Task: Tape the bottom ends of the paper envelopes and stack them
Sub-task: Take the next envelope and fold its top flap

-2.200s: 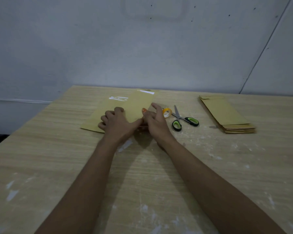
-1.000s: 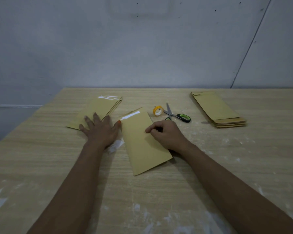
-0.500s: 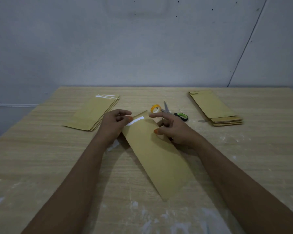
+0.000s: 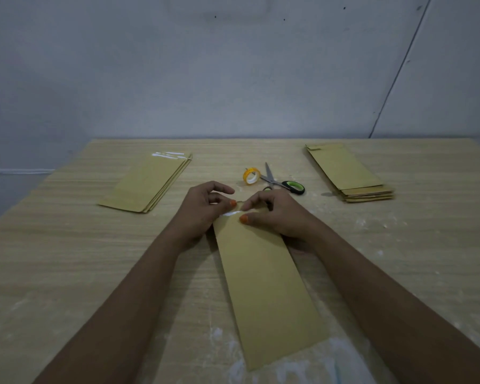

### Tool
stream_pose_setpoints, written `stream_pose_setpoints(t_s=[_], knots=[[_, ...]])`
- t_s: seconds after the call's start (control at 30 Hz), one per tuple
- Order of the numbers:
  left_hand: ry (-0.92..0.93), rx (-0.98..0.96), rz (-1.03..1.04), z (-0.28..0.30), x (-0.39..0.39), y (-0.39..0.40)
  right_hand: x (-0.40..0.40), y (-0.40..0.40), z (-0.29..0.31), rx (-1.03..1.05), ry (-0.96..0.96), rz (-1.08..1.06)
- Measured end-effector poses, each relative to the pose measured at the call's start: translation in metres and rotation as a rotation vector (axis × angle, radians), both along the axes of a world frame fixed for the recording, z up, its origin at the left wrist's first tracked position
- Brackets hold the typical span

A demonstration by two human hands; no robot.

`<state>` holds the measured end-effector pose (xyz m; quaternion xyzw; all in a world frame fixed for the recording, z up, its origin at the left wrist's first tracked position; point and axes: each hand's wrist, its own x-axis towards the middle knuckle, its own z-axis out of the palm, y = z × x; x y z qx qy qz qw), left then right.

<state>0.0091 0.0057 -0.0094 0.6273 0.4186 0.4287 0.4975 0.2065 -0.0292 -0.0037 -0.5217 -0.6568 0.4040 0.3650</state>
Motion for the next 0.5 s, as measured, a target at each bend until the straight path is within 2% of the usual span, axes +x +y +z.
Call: stream_pose_setpoints(t_s=[0.17, 0.33, 0.5], knots=[[-0.015, 0.006, 0.001, 0.0, 0.003, -0.0016, 0.0007, 0.0004, -0.0022, -0.046, 0.068, -0.027], [-0.051, 0.0, -0.001, 0.0, 0.0025, -0.0015, 0.0016, 0.0023, -0.0029, 0.092, -0.018, -0.112], [-0.053, 0.03, 0.053, 0.0, 0.0007, 0.0001, 0.0012, 0.004, -0.0068, 0.038, 0.018, -0.092]])
